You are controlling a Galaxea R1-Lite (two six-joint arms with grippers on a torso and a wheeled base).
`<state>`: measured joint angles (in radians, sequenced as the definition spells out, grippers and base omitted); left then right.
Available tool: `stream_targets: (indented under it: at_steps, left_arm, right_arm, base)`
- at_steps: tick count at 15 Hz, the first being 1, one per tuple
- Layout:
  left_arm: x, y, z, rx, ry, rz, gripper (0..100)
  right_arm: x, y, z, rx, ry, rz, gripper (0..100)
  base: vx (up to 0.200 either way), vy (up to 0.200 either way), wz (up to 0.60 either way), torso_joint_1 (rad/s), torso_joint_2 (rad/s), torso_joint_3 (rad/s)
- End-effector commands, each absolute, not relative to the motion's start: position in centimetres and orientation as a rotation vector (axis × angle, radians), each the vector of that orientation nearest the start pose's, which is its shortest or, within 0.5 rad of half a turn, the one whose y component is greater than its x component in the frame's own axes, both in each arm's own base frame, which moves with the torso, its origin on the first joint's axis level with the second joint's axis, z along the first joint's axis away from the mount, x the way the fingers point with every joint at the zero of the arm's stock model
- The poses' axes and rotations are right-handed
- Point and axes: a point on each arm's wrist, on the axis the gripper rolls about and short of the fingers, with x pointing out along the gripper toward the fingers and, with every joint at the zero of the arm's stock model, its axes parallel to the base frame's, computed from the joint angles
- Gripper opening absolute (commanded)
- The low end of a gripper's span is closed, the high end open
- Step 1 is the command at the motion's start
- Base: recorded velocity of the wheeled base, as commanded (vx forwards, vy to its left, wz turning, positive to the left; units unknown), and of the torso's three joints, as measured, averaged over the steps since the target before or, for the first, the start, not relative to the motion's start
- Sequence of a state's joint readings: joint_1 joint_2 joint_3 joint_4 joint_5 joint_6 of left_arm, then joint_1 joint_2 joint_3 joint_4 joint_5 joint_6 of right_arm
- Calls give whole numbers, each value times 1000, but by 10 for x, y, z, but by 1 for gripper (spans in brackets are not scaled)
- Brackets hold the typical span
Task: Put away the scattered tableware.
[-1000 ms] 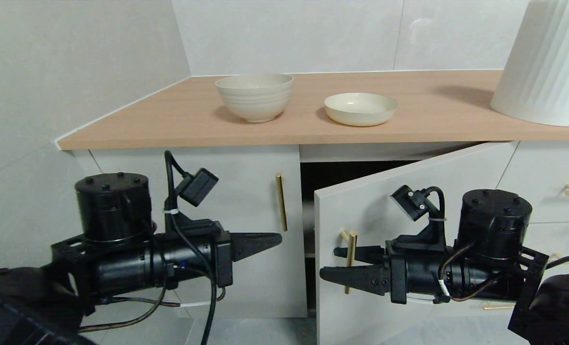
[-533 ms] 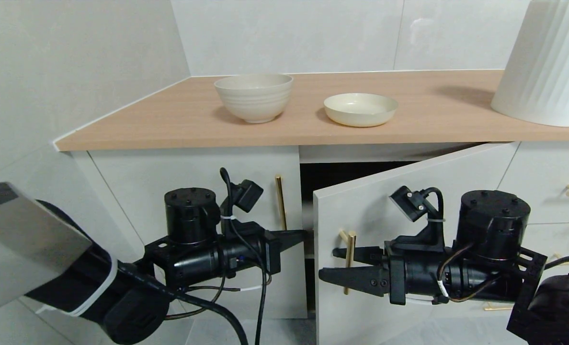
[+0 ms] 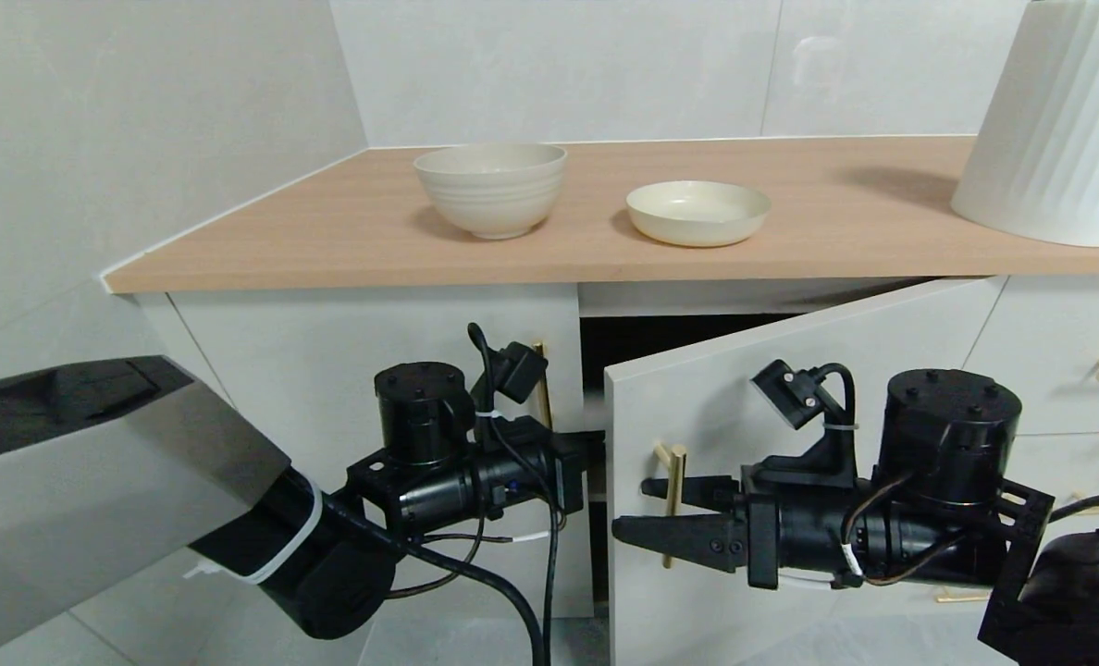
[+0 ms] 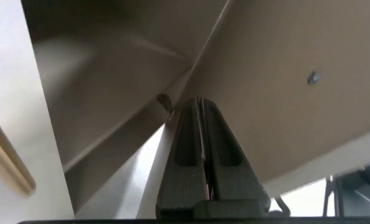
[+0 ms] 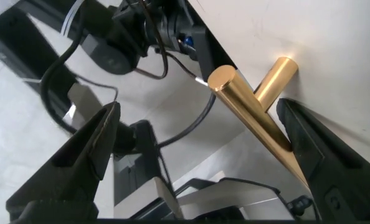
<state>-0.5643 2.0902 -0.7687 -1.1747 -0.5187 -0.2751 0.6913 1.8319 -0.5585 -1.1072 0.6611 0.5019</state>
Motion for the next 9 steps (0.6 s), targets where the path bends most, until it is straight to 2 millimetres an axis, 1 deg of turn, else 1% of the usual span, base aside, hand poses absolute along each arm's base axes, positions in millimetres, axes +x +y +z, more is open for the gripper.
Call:
stream_targets:
  at_steps: [1,3,4,5,7,9]
  left_arm:
    - [303,-209,94,-243,300,-1064,0]
    - [302,-210,94,-243,296,-1069,0]
    - [301,-212,96,-244,282,-1079,0]
    - [301,-216,98,-248,272,-1095,0]
    - [299,-224,96,-247,272,-1110,0]
    - [297,-225,95,-246,277,-1111,0]
  right_arm:
    - [222,200,128,419,512,1254,100]
    - [221,199,130,419,494,1241,100]
    - [222,194,135,422,467,1222,100]
    - [222,183,134,426,459,1163,100]
    - [229,169,139,435,423,1111,100]
    - [229,154,153,442,363,1081,100]
  base:
    - [0,0,0,0,0,0]
    - [0,0,0,0,0,0]
    - [0,0,0,0,0,0]
    - [0,0,0,0,0,0]
    - [0,0,0,0,0,0]
    - [0,0,0,0,0,0]
